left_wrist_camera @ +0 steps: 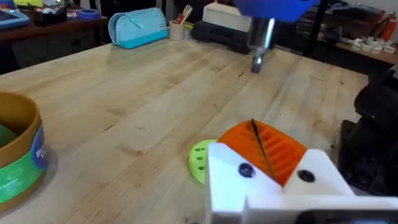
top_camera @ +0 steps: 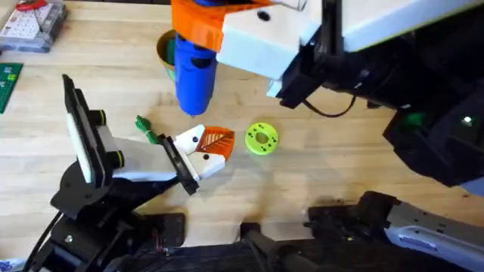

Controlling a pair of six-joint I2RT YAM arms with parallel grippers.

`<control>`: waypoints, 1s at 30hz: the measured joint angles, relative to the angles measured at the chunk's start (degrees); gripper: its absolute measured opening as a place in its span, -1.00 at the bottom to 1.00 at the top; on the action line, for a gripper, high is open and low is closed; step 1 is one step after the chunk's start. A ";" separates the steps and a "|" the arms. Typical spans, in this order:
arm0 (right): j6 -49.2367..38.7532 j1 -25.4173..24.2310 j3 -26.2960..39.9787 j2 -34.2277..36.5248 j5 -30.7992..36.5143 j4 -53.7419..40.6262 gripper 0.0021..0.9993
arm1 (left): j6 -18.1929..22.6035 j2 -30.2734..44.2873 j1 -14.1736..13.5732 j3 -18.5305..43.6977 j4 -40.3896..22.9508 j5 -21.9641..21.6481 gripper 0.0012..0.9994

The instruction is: Pick up the gripper from the table and insert it into the empty holder that is missing its gripper. Then pick up a screw, insert it into the mounting hole, and use the screwdriver to tighten it. Finally, clean up the table by picking up the vegetable and placing it into the bucket.

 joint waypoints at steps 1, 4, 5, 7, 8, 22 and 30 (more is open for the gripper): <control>0.40 0.00 0.20 0.01 -0.05 -0.01 -0.92 | 0.00 0.01 0.01 0.00 0.00 0.00 -0.98; 1.24 0.00 0.37 0.01 -0.14 0.06 -0.92 | 0.00 0.00 0.01 0.00 0.00 0.00 -0.98; 1.51 0.00 0.43 0.00 -0.31 0.13 -0.92 | 0.00 0.00 0.01 0.00 0.00 0.00 -0.98; 1.99 0.02 0.81 -0.02 -0.65 0.43 -0.92 | 0.00 0.00 -0.01 0.00 0.00 0.00 -0.98; 2.16 0.02 1.07 -0.02 -0.78 0.53 -0.92 | 0.00 0.00 0.00 0.00 0.00 0.00 -0.98; 2.86 0.02 1.58 -0.64 -1.37 -3.78 -0.92 | 0.00 0.00 0.00 0.00 0.00 0.00 -0.98; 3.10 0.02 -1.53 -0.64 -1.39 0.65 -0.92 | 0.00 0.00 0.00 0.00 0.00 0.00 -0.98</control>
